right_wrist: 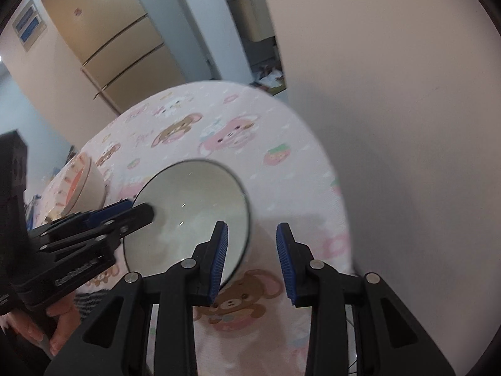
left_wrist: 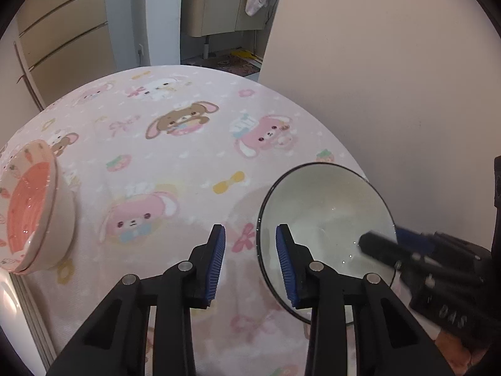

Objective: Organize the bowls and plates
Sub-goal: 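Move both tools toward the white black-rimmed bowl, then close both tools on the rim of the white bowl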

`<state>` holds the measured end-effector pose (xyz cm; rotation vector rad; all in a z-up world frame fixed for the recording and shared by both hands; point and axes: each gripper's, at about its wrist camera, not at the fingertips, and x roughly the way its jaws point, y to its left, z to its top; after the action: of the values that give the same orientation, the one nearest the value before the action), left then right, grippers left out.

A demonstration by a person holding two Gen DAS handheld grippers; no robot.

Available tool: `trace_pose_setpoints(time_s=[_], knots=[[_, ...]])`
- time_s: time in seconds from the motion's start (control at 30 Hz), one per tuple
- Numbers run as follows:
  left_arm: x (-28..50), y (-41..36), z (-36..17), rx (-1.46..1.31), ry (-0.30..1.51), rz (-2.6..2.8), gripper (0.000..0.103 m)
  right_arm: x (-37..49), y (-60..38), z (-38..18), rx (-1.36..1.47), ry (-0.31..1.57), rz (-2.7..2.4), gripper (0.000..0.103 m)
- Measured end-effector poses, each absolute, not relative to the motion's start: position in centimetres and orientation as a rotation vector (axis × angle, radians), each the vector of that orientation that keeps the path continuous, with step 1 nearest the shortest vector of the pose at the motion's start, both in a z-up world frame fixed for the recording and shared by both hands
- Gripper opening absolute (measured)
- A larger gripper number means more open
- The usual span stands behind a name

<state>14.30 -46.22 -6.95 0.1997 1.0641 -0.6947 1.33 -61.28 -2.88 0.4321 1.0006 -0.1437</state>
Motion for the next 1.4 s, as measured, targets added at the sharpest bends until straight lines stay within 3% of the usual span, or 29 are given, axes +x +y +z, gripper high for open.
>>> trace_pose_setpoints(time_s=[0.23,0.43,0.93,1.4], knots=[[14.6,-47.0,-9.2,0.149,1.186,-0.766,0.021,2.0,-60.2,-4.2,0.389,1.020,-0.178,0.024],[13.4,-46.4,-8.1,0.181,1.149,-0.762,0.019,1.9,-60.2,-3.6,0.381,1.006,-0.202,0.014],[10.4,-41.1,0.9,0.228,0.893,-0.694,0.017,0.3,-55.0,3.3,0.308,0.827,-0.162,0.009],[11.8,-31.2,10.0,0.069,0.680,-0.634,0.017,1.9,-48.0,11.7,0.298,0.568,-0.045,0.009]])
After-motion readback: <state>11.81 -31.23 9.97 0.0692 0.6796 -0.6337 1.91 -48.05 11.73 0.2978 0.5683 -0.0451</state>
